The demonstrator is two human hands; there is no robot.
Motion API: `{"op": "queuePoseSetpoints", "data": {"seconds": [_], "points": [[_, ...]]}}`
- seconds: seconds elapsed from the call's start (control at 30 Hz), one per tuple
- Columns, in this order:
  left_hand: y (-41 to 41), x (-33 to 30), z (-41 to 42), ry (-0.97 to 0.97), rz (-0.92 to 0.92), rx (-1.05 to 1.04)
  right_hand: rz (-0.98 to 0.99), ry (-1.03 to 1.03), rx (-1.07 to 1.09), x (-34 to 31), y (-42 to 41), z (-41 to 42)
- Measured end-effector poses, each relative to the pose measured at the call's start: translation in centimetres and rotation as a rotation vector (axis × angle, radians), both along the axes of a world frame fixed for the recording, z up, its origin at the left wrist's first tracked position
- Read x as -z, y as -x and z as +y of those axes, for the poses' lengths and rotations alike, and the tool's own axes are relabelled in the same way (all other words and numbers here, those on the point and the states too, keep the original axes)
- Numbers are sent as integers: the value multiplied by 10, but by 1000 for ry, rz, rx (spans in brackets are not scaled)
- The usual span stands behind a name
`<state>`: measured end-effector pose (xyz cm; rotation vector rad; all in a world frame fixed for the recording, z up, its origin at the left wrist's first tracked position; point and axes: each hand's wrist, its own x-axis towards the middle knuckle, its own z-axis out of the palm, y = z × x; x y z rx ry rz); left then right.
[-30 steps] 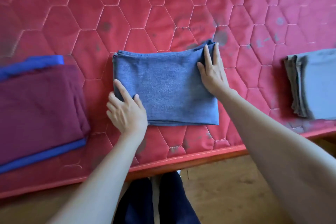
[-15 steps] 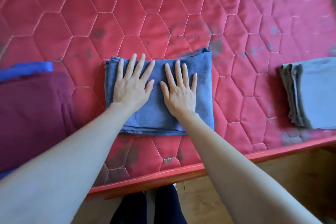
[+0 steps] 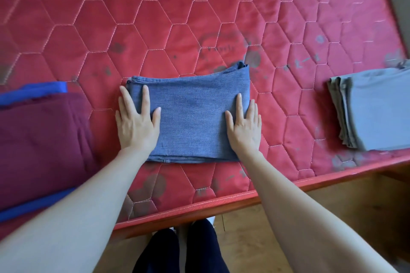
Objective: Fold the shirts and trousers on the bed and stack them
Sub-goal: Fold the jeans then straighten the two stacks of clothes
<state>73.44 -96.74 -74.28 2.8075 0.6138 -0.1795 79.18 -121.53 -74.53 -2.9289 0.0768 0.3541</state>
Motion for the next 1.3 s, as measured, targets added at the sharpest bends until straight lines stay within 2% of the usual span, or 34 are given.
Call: {"op": "queuePoseSetpoints", "data": {"seconds": [0.17,0.27,0.37,0.5,0.63,0.93,1.1,1.3], "points": [[2,-1,-2,-18,-34,-69,-96,36,-34,-1,-1,0],[5,-6,-6,24,-38,-138,-105,-84,35,-4,-2,1],[7,-12,-4,76,8,-176,-67,-203,91,-7,-4,-2],[13,-19,0,166,19,-193,37,-251,104,-13,-9,-7],[24,-25,-2,248,10,-213,53,-234,106,-18,1,-6],[44,-52,-16,333,-82,-164,-80,-157,83,-50,46,-16],[44,-79,-44,341,-141,-74,-145,-135,119,-81,58,-50],[10,-112,-114,381,-202,-26,-229,-92,139,-120,30,-121]]}}
